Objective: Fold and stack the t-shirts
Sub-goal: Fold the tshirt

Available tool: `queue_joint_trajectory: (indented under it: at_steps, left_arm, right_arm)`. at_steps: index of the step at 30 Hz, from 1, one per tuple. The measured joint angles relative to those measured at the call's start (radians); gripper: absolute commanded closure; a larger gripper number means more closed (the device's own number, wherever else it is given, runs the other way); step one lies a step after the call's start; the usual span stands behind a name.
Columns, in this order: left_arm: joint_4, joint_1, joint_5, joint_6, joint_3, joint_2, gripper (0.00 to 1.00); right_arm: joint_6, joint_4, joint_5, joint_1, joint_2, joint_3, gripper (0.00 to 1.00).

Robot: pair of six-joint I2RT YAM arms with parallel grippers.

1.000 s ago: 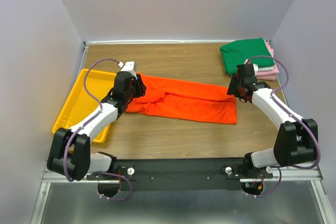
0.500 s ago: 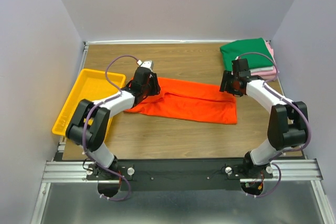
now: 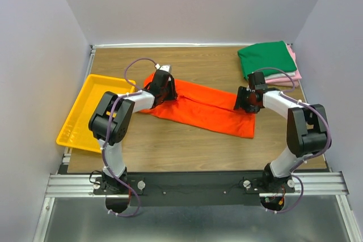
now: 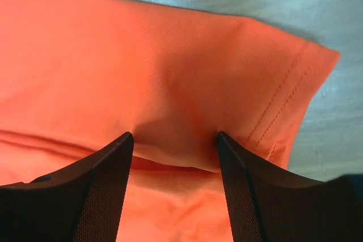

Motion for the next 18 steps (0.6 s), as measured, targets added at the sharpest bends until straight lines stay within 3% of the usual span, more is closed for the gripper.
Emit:
queue_joint_trajectory:
  at_steps: [18]
  left_arm:
    - [-0.085,0.0,0.009,0.107,0.389,0.266,0.54]
  right_arm:
    - [0.114,-0.051,-0.173,0.079,-0.225,-0.22,0.35]
